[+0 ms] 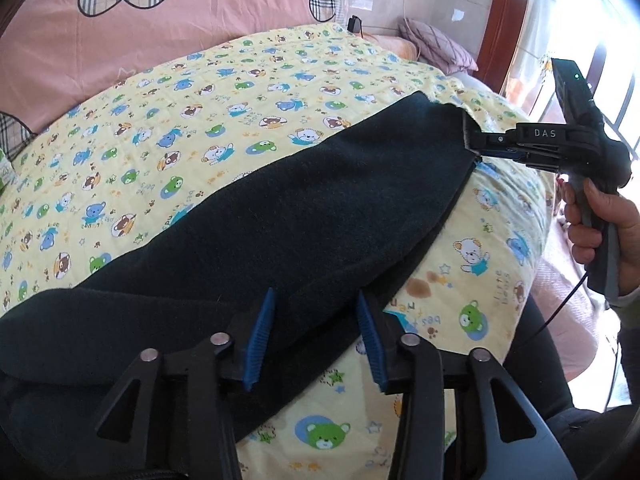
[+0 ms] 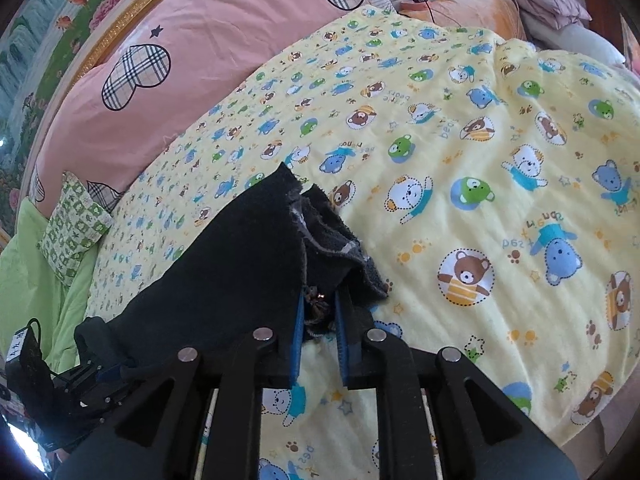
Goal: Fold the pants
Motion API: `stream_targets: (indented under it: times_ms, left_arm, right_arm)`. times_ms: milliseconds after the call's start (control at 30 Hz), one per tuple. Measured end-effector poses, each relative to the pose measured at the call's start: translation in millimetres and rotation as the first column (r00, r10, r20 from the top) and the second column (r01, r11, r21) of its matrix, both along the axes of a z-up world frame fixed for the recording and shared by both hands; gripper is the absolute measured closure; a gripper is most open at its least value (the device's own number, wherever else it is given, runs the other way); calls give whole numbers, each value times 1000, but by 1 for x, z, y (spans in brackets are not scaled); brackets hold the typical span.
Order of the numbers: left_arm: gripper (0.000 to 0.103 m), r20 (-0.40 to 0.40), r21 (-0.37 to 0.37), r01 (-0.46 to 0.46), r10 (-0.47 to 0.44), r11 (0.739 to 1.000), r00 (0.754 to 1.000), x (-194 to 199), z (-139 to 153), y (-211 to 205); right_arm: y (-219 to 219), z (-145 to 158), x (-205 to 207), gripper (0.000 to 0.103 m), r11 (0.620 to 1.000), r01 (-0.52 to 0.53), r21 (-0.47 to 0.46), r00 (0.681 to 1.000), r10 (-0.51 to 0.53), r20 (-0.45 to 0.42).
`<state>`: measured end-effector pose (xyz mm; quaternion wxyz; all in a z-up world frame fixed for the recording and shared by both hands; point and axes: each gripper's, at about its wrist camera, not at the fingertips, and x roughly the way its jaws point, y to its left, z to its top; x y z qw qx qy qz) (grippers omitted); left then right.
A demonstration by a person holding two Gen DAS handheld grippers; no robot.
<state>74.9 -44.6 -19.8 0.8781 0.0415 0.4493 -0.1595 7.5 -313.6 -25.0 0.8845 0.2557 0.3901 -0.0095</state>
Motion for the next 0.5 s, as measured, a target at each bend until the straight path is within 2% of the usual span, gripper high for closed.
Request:
stream_targets:
  times_ms: [67, 200, 333, 500]
  left_arm:
    - [57, 2, -15, -14, 14, 1000, 1000, -5, 3, 5]
    - [55, 6, -61, -61, 61, 996, 998, -16, 12, 23]
    - [52, 24, -91, -129, 131, 988, 991, -25, 21, 50]
    - [51, 34, -112, -240, 245, 964, 969, -38, 28, 96]
  right_arm:
    - [-1, 8, -6, 71, 999, 25, -23, 1000, -24, 19]
    - [4, 29, -19, 69, 998, 42, -41, 995, -38, 91]
    - [27, 40, -18, 69, 999, -36, -28, 992, 39, 122]
    - [71, 39, -6, 69, 985, -175, -8, 977, 174, 122]
